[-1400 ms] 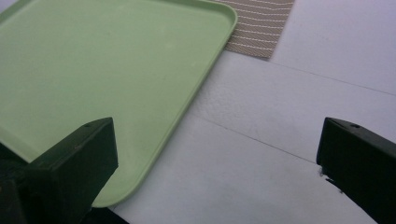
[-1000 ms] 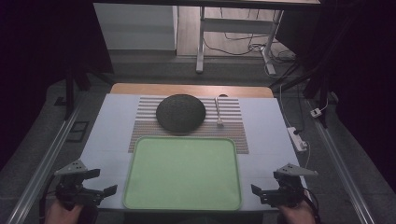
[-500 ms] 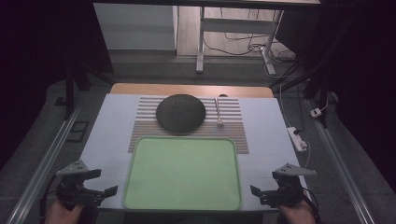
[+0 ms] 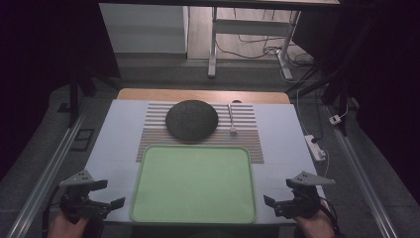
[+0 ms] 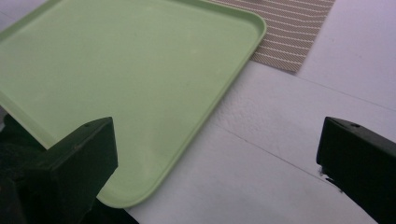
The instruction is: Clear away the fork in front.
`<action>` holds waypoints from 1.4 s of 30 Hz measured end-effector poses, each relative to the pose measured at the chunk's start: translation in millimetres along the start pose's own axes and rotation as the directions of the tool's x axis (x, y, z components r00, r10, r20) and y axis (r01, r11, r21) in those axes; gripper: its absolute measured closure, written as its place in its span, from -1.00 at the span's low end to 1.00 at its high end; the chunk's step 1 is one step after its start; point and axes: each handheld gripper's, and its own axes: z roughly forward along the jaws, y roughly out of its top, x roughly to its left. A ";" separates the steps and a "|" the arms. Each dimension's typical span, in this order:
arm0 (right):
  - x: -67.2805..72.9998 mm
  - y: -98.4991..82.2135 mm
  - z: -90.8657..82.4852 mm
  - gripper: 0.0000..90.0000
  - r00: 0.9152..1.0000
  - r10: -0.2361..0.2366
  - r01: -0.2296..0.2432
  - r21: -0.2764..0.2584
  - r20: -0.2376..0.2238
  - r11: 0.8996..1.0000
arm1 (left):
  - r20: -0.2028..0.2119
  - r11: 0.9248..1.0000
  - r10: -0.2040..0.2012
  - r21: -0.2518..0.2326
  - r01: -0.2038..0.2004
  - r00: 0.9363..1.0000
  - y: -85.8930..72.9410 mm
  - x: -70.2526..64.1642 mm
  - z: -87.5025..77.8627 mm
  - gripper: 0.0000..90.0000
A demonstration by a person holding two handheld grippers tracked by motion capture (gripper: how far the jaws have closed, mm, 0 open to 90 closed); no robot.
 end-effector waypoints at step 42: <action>5.3 37.5 43.4 -1.00 0.993 -0.081 0.086 0.063 -0.082 0.994 | 0.000 1.000 -0.005 -0.003 0.005 1.000 -0.3 0.5 -0.3 -0.98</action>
